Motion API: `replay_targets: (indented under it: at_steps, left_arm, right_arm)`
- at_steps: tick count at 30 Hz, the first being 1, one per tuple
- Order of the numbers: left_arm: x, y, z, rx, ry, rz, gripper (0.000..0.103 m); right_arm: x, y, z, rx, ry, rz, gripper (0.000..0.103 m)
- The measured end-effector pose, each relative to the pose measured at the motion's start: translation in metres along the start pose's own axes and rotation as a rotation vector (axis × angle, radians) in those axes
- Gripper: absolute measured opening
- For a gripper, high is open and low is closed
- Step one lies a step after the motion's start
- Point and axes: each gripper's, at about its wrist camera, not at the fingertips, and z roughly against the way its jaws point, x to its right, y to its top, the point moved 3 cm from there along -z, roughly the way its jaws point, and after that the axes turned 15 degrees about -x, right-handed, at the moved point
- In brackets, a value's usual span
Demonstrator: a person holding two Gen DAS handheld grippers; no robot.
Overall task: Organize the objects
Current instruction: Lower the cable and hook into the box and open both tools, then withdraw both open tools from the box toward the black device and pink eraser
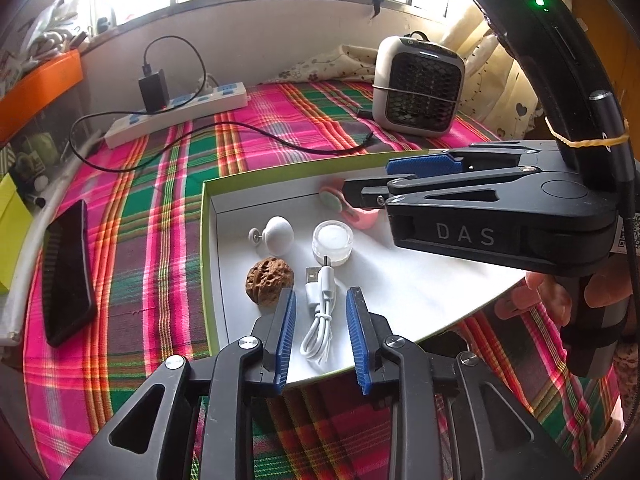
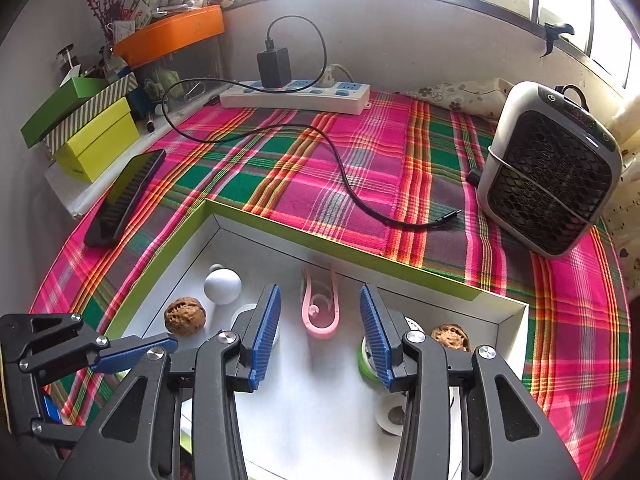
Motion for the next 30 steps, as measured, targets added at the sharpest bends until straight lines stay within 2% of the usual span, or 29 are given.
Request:
replay_targets:
  at_steps: [5, 12, 15, 30]
  left_arm:
    - [0.002, -0.005, 0.008, 0.019, 0.035, 0.002, 0.025]
    - [0.007, -0.012, 0.017, 0.030, 0.030, 0.007, 0.025]
    - [0.009, -0.017, 0.022, 0.045, 0.064, 0.002, 0.025]
    - [0.011, -0.043, 0.036, 0.073, 0.027, 0.014, 0.026]
  right_arm:
    - [0.000, -0.012, 0.011, 0.018, -0.009, -0.009, 0.043]
    - [0.004, -0.027, 0.025, 0.049, 0.004, -0.060, 0.043]
    - [0.003, -0.037, 0.031, 0.066, 0.011, -0.074, 0.043]
    - [0.015, -0.090, 0.060, 0.124, -0.048, -0.131, 0.044]
